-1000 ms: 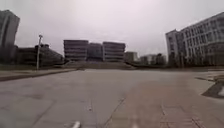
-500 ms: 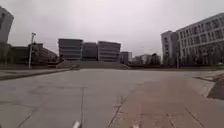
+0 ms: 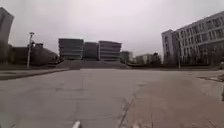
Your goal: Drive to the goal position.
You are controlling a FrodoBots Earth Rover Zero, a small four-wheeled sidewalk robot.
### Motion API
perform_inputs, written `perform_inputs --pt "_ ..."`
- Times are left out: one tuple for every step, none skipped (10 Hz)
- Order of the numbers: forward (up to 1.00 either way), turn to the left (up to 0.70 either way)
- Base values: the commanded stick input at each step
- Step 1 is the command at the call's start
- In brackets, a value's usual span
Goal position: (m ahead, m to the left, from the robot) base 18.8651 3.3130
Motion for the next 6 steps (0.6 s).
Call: perform_inputs --pt "0.70 0.00" --pt "0.70 0.00" --pt "0.70 0.00" --pt "0.70 0.00" --pt "0.70 0.00" --pt "0.70 0.00"
